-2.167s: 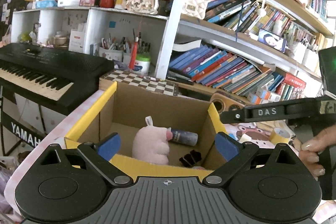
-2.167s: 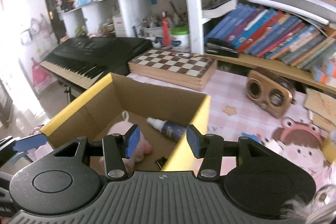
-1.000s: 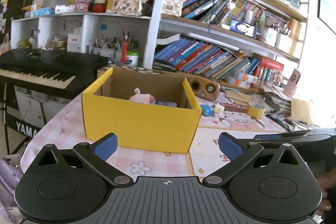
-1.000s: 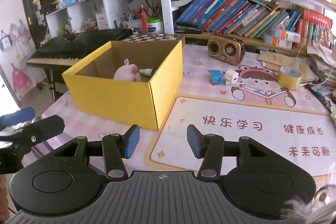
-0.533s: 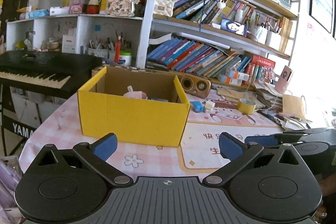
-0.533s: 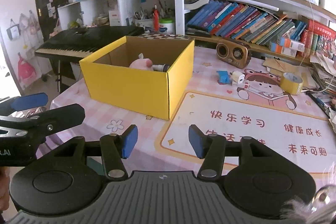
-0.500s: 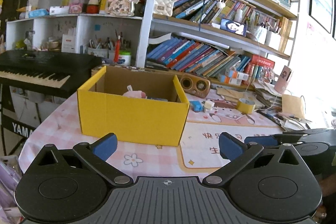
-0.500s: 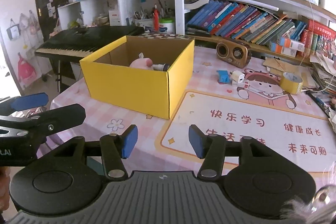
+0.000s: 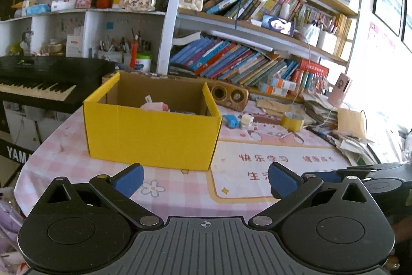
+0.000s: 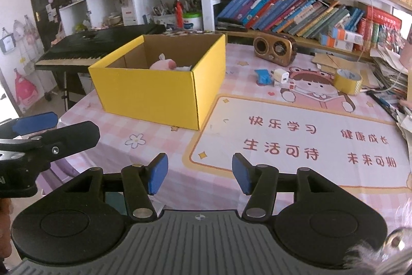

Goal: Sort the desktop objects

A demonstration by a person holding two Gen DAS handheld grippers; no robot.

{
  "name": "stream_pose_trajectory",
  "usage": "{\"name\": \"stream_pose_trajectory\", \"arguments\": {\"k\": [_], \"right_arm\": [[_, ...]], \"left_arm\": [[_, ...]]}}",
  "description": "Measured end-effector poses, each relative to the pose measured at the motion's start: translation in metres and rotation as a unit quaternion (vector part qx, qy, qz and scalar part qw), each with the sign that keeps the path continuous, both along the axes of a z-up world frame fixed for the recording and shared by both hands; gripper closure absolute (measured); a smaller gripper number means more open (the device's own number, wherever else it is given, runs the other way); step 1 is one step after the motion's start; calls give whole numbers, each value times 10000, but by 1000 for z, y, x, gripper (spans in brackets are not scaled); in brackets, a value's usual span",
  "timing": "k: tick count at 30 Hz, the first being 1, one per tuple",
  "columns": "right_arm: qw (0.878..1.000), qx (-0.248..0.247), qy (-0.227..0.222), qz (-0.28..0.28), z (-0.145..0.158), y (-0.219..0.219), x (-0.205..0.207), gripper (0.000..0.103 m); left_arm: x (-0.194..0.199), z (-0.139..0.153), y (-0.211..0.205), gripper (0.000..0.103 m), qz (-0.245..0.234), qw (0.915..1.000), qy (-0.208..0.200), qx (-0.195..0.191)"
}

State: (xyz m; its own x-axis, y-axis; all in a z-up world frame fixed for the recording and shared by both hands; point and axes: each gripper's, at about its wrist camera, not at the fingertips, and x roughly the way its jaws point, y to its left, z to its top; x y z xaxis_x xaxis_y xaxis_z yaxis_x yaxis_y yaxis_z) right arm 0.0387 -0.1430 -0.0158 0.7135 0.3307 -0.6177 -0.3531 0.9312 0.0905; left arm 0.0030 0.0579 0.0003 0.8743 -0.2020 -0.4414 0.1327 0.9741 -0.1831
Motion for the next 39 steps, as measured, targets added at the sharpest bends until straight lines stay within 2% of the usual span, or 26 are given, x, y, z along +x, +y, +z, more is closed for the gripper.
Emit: {"name": "stream_pose_trajectory", "arguments": {"k": [15,39], "right_arm": [[9991,6,156,-392,-5,-21,7,47],[9926,138,456,-1117,-15,-96,54,43]], "left_arm": [[26,-5,-23,0,-324,9992,213,100],[90,-14,-98,0,-1084,9927,414,326]]}}
